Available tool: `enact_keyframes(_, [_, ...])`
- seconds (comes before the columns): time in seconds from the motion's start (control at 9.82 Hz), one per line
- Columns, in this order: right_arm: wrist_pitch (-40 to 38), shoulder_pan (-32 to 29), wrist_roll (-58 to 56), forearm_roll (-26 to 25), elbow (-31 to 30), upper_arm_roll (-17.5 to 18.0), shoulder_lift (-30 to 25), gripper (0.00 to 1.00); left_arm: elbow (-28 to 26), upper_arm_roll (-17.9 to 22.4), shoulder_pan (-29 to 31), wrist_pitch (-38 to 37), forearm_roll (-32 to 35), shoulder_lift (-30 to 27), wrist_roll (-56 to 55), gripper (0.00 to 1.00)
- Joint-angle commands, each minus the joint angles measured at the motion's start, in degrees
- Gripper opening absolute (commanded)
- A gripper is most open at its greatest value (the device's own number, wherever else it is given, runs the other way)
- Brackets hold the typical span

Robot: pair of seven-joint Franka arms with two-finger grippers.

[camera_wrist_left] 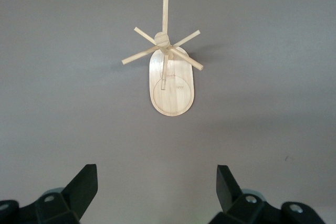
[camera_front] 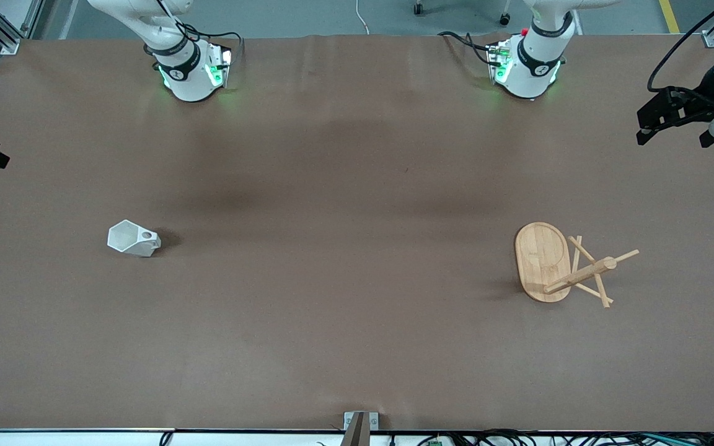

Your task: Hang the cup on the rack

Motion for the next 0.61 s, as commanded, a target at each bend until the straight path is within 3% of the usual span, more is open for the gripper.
enact_keyframes(0.0, [-0.15,-0.4,0.84,-0.38,-0.44,0.26,-0.58,1.0,-0.54,-0.21,0.36,-0.68,0.25,0.59,0.89,1.0])
enact_keyframes(0.51, [-0.32,-0.31,0.66,-0.38,-0.53,0.18,-0.75,1.0,-0.45,-0.12,0.45,-0.68,0.34,1.11,0.8,1.0])
